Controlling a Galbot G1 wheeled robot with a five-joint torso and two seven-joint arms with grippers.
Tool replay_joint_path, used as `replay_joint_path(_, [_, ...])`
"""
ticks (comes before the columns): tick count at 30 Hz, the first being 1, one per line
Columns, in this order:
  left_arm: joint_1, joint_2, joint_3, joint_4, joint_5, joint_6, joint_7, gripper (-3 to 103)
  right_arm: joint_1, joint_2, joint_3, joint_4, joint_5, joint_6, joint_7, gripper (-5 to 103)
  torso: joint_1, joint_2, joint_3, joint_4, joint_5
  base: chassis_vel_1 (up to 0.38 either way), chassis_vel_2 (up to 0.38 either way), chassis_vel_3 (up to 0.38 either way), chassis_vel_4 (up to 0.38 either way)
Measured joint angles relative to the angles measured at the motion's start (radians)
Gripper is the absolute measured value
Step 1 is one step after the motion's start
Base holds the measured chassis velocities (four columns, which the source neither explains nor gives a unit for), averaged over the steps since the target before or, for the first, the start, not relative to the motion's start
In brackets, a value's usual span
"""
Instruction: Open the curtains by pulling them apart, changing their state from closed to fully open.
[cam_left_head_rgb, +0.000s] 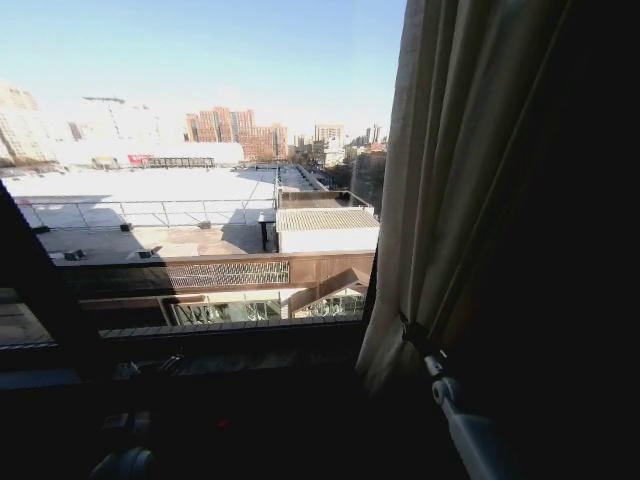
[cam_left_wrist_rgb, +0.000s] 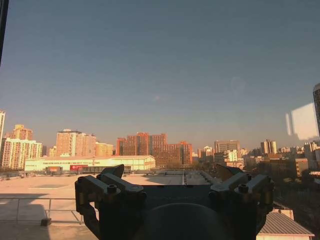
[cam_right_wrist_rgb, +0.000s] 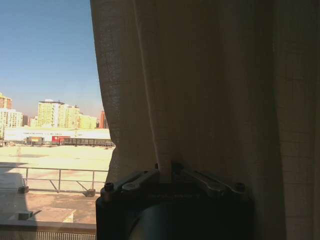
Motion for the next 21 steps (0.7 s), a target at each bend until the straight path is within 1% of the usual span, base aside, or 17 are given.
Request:
replay_joint_path(3, [0.000,0.000,0.000,0.000,0.000,0.000,0.000,100,0.002,0.000,-0.001,0.000,0.000,0.001,0.001,0,0.000,0.000,0.000,0.0000,-0.0003,-0.330,-0.341,0.369,0.353])
replay_joint_path(7, [0.000,0.000,0.000,0.000,0.000,0.000,0.000,100,0.005,0.000,-0.006,-0.001,0.017,0.025,0.003,0,0.000,0.000,0.000,-0.0003,0.0000,-0.290,-0.246,0.296,0.269])
replay_joint_path(10, [0.000,0.000,0.000,0.000,0.000,0.000,0.000,100,0.006,0.000,-0.007,-0.001,0.013,0.033,0.003,0,0.000,0.000,0.000,-0.0004,0.0002,-0.109,-0.128,0.136,0.163])
replay_joint_path(15, [0.000,0.000,0.000,0.000,0.000,0.000,0.000,100,0.002,0.000,-0.008,0.003,-0.003,0.038,0.005,0,0.000,0.000,0.000,0.0000,0.0003,-0.014,-0.037,0.009,0.009])
replay_joint_path(16, [0.000,0.000,0.000,0.000,0.000,0.000,0.000,100,0.001,-0.001,-0.008,0.004,-0.007,0.038,0.008,0,0.000,0.000,0.000,0.0002,-0.0010,0.000,0.000,0.000,0.000])
replay_joint_path(17, [0.000,0.000,0.000,0.000,0.000,0.000,0.000,100,0.001,-0.002,-0.008,0.005,-0.011,0.035,0.024,0,0.000,0.000,0.000,0.0005,-0.0017,0.034,0.069,-0.047,-0.029])
replay_joint_path(18, [0.000,0.000,-0.001,0.000,0.000,0.000,0.000,100,0.002,-0.003,-0.007,0.004,-0.016,0.029,0.040,0,0.000,0.000,0.000,0.0007,-0.0009,0.070,0.069,-0.047,-0.058])
replay_joint_path(19, [0.000,0.000,-0.001,0.000,0.000,0.000,0.000,100,0.002,-0.003,-0.007,0.004,-0.016,0.029,0.040,0,0.000,0.000,0.000,0.0007,-0.0009,0.070,0.069,-0.047,-0.058])
replay_joint_path(21, [0.000,0.000,-0.001,0.000,0.000,0.000,0.000,100,0.012,-0.008,-0.004,-0.010,-0.042,-0.007,0.115,0,0.000,0.000,0.000,0.0006,-0.0002,0.060,0.055,-0.045,-0.039])
